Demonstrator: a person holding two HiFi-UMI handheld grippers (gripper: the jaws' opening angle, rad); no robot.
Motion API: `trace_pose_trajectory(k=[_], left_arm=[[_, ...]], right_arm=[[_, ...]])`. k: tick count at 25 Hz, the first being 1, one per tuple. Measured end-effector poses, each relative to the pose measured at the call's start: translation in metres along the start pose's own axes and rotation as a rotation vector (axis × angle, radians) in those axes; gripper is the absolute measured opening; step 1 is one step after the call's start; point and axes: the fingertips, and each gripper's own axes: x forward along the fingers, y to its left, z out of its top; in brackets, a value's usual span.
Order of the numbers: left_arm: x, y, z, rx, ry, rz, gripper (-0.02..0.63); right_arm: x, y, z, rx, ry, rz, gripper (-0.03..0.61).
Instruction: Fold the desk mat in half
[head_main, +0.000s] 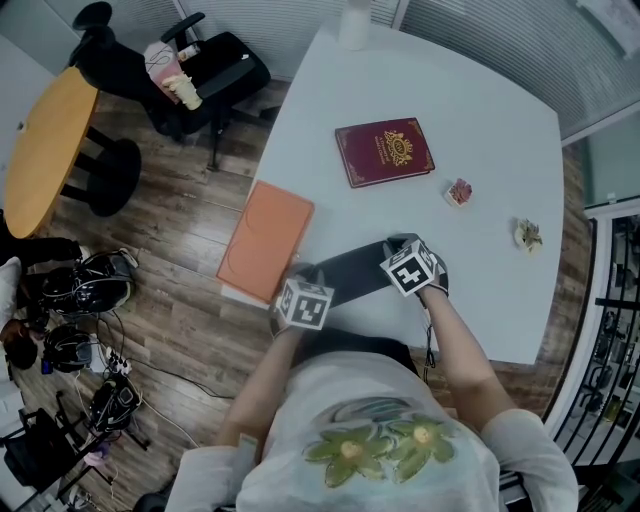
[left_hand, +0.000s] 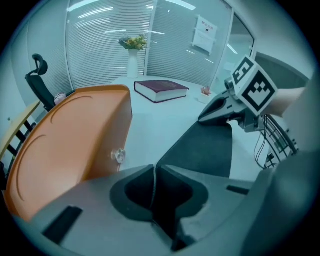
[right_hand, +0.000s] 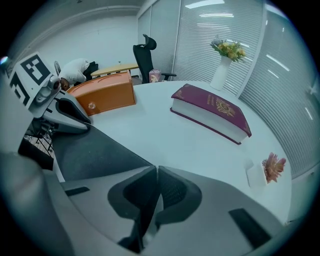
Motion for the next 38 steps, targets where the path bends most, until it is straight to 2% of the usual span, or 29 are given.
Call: trace_pose_trajectory(k=[3,8,12,18,22,29,31,33,35,37,38], left_arm=[[-0.003,0.001,0.003,-0.029,-0.016,-0.017,0.032],[-0.003,0.000,0.003,-0.024,-0.031,-0.015,0.038],[-0.006,-0.002,0.002,-0.040,-0.031,-0.035,0.053],[-0.010,-0.008,-0.002,-0.086,-0.024,-0.075,0.114],[-0.021,-0.001,0.009,-0.081,-0.062,-0.045,0.130],[-0.032,-0.004,0.022,-0.117,-0.118,-0.057,0.137],[-0.030,-0.002,0.020,-0.105,-0.122,-0.034,0.135],[-0.027,0.000,0.016,-0.077,-0.112,0.005,0.115],[-0.026,0.001,0.012,-0.062,-0.099,0.024,0.090],[-0.027,0.002,0.011,-0.078,-0.102,0.023,0.083],[-0.027,0.003,0.011,-0.088,-0.106,0.021,0.083]], right_arm=[[0.000,0.000,0.000,0.017,-0.005,0.013,0.031],[-0.001,0.001,0.001,-0.017,-0.027,0.002,0.031],[-0.002,0.001,0.000,-0.002,-0.030,0.009,0.031],[-0.003,-0.001,-0.001,0.020,-0.023,0.003,0.071],[-0.007,-0.006,-0.002,0.046,-0.019,-0.008,0.120],[-0.021,-0.007,0.001,0.092,-0.058,-0.016,0.124],[-0.025,-0.006,0.001,0.096,-0.062,-0.011,0.124],[-0.036,0.003,0.003,0.095,-0.083,0.032,0.125],[-0.053,0.028,0.005,0.062,-0.096,0.143,0.124],[-0.066,0.061,0.003,-0.024,-0.080,0.239,0.124],[-0.070,0.074,0.001,-0.075,-0.069,0.254,0.125]])
